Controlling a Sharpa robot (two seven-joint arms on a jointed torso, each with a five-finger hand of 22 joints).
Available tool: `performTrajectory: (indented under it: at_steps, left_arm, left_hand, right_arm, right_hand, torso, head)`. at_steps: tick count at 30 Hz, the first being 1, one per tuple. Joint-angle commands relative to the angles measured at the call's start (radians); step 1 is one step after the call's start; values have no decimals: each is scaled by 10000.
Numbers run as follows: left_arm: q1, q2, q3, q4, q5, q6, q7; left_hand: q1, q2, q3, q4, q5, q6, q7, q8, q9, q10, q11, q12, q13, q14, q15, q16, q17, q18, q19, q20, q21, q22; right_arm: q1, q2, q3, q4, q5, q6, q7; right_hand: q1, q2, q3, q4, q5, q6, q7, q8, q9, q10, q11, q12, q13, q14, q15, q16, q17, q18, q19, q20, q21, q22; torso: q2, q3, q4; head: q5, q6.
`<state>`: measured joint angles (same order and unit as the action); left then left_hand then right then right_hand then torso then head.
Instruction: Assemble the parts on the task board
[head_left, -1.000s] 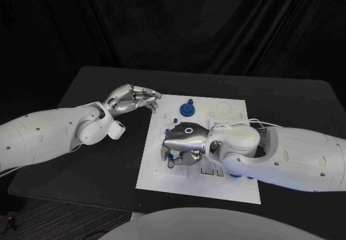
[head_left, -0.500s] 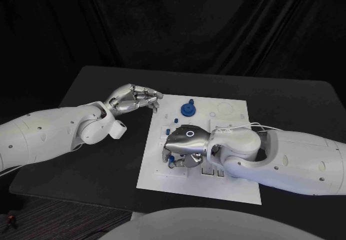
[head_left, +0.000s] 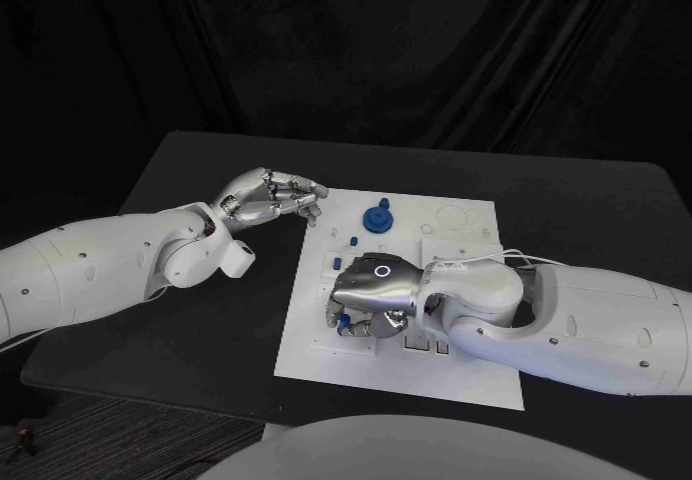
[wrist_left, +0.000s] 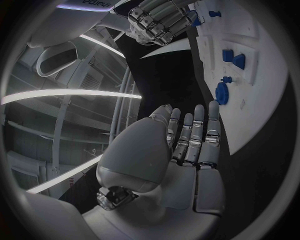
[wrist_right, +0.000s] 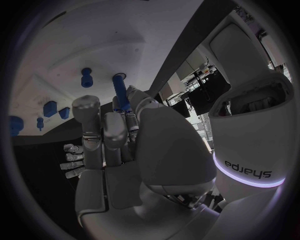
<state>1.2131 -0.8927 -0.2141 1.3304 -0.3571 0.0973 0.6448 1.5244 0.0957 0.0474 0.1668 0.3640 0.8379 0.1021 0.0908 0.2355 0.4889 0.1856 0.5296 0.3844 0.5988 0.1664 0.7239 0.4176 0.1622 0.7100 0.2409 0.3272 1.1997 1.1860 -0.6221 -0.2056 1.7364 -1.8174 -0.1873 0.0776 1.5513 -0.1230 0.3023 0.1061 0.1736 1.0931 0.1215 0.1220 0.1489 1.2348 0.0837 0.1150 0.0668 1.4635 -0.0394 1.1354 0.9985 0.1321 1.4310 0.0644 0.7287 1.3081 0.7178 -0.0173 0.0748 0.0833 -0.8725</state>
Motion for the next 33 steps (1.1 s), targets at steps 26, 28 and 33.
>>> performTrajectory:
  at_steps: [26,28,33]
  left_arm:
    - [-41,58,9,-54,85,217,-21]
    - [-43,62,9,-58,85,224,-28]
    - [-48,65,9,-66,85,239,-54]
  left_hand:
    - [8,71,43,-66,61,-43,63,62,-5,-64,31,62,-31,-78,23,-43,-22,-138,-73,16,-56,23]
    - [8,71,43,-66,61,-43,63,62,-5,-64,31,62,-31,-78,23,-43,-22,-138,-73,16,-56,23]
    - [5,78,49,-66,64,-48,66,61,-6,-68,33,62,-35,-81,24,-44,-24,-140,-77,16,-59,26]
  right_arm:
    - [-314,-41,-14,-99,-132,-156,-59]
    - [-321,-37,-14,-99,-132,-169,-62]
    - [-333,-30,-14,-94,-132,-214,-64]
  right_hand:
    - [-60,-15,117,0,-104,-125,10,-109,-13,451,-340,23,37,110,73,-4,-60,-98,6,20,-18,998]
    - [-69,-14,123,2,-117,-130,11,-115,-14,456,-340,21,38,104,74,-15,-73,-94,-1,22,-38,994]
    - [-75,-15,128,2,-131,-134,11,-121,-14,459,-340,19,39,101,74,-14,-70,-95,-3,23,-35,994]
  torso:
    - [2,1,1]
    - [3,1,1]
    - [2,1,0]
  head:
    - [38,-1]
    - [35,-1]
    - [41,-1]
